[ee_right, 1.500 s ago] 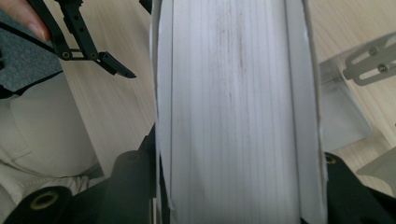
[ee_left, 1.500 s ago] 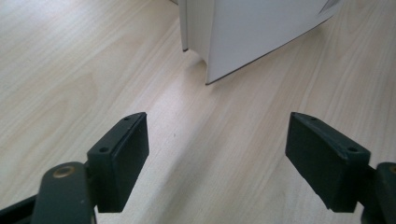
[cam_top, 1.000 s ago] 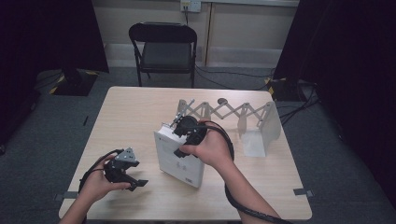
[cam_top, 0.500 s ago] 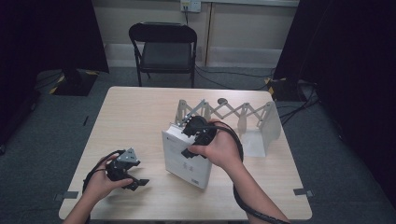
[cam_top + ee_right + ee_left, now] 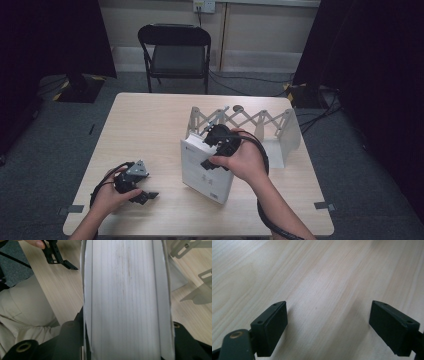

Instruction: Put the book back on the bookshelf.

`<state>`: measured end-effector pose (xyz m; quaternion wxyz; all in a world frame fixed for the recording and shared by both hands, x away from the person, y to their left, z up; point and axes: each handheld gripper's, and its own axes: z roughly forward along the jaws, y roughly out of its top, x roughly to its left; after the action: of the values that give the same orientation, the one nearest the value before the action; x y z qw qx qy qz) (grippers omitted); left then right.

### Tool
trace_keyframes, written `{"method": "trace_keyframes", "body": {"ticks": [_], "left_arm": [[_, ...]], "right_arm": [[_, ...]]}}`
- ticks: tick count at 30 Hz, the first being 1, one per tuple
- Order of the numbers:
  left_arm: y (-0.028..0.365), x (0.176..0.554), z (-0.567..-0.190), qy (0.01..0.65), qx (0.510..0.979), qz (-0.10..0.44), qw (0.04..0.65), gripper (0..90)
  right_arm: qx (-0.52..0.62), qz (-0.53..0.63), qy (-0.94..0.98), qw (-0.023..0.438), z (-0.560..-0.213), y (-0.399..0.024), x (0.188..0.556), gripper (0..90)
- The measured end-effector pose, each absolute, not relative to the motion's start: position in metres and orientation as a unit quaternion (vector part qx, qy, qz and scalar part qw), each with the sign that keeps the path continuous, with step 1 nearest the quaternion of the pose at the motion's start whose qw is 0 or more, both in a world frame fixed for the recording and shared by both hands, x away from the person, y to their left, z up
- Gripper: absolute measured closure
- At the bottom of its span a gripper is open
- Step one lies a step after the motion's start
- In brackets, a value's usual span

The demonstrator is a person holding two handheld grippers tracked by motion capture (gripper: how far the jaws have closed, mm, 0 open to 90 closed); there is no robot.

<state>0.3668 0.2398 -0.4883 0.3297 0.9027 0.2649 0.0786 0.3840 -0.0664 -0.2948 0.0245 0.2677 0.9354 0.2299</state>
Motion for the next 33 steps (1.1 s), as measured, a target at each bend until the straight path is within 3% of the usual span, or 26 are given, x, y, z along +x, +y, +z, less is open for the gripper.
{"method": "trace_keyframes", "body": {"ticks": [33], "left_arm": [[0.251, 0.363, -0.5, 0.242, 0.886, 0.095, 0.383, 8.5]], "right_arm": [[0.299, 0.226, 0.926, 0.035, -0.289, -0.114, 0.376, 53.7]]}}
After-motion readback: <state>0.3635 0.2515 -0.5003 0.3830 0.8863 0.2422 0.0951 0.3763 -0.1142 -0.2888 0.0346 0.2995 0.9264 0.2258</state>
